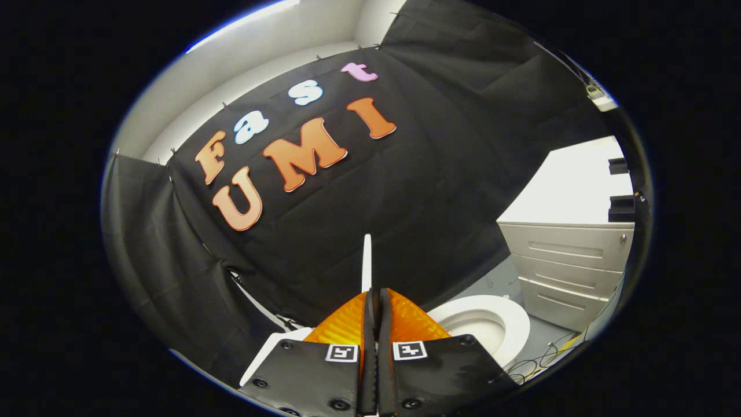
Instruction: Open the toilet lid.
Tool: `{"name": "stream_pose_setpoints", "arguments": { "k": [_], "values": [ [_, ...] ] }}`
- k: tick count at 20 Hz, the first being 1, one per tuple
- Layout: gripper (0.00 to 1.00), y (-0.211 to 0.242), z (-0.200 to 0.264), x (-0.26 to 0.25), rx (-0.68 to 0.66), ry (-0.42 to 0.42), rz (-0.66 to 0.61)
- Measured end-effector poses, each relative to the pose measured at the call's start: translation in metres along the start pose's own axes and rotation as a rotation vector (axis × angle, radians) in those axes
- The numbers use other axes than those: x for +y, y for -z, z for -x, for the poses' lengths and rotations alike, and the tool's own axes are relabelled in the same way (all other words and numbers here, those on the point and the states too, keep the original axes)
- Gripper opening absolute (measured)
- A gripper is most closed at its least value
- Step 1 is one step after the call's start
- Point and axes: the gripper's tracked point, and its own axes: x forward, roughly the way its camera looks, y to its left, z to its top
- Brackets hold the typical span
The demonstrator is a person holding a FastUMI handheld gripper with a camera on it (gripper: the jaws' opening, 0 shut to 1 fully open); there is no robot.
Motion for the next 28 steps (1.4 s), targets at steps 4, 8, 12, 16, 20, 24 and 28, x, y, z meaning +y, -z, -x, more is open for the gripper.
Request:
{"name": "stream_pose_setpoints", "arguments": {
  "k": [4, 8, 12, 16, 20, 24, 28],
  "values": [
    [0.09, 0.0, -0.001, 0.024, -0.001, -0.019, 0.032],
    [0.09, 0.001, -0.001, 0.051, 0.01, -0.042, 0.108],
    [0.08, 0.007, 0.004, 0.078, 0.019, -0.063, 0.14],
    [0.09, 0.014, 0.008, 0.108, 0.034, -0.074, 0.165],
    [0.09, 0.02, 0.011, 0.133, 0.03, -0.09, 0.23],
    [0.09, 0.029, 0.014, 0.153, 0.048, -0.101, 0.285],
    [0.09, 0.042, 0.019, 0.183, 0.068, -0.12, 0.342]
  ]
}}
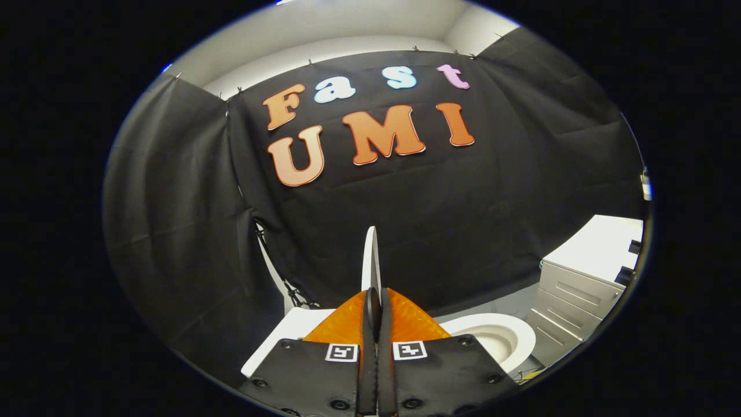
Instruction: Open the toilet lid.
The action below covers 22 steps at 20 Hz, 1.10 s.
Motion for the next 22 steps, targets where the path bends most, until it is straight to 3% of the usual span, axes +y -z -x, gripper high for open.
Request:
{"name": "stream_pose_setpoints", "arguments": {
  "k": [12, 22],
  "values": [
    [0.09, 0.025, 0.004, 0.1, 0.073, -0.065, 0.134],
    [0.09, 0.063, 0.007, 0.184, 0.139, -0.2, 0.204]
  ]
}}
